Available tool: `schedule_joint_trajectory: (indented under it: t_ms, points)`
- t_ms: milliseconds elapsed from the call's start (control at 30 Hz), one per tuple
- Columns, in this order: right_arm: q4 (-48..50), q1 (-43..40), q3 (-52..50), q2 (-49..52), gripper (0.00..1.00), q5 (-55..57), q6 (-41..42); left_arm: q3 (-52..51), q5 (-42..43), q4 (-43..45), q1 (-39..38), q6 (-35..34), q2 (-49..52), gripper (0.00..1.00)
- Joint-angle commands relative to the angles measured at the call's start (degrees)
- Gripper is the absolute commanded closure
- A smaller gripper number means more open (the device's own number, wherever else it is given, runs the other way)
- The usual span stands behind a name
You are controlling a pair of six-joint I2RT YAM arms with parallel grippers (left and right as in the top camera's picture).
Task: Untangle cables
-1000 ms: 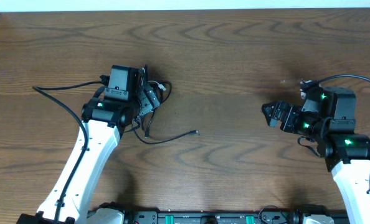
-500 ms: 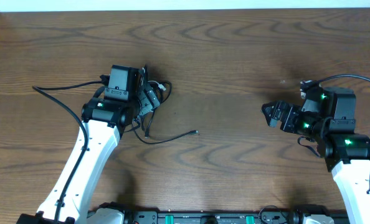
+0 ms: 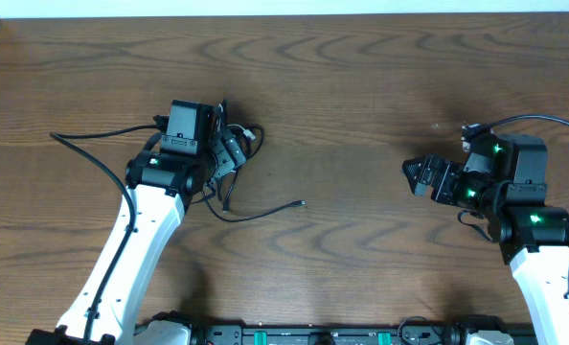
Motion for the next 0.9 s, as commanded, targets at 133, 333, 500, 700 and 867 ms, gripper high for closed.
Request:
schedule_joint_trajectory:
  t_ms: [133,333,500,700,867]
  points:
    - [0.1,0.6,1.7,0.0,0.01,-0.5,0.3,0.1,-0.1,0.0,-0.1,0.3,0.2,0.06]
    - [0.1,0.6,1.7,0.0,0.01,-0.5,0.3,0.1,-0.1,0.0,-0.1,0.3,0.2,0.06]
    - [0.1,0.6,1.7,0.0,0.01,-0.5,0.3,0.1,-0.1,0.1,-0.1,0.3,1.1,0.06]
    - [0.1,0.6,1.7,0.0,0.01,-0.5,0.3,0.1,0.5,0.6,-0.1,0.1,4.0,0.18]
    - [0.2,0.6,1.7,0.0,0.01,-0.3,0.3,0.1,1.7,1.9,-0.1,0.2,5.4,0.28]
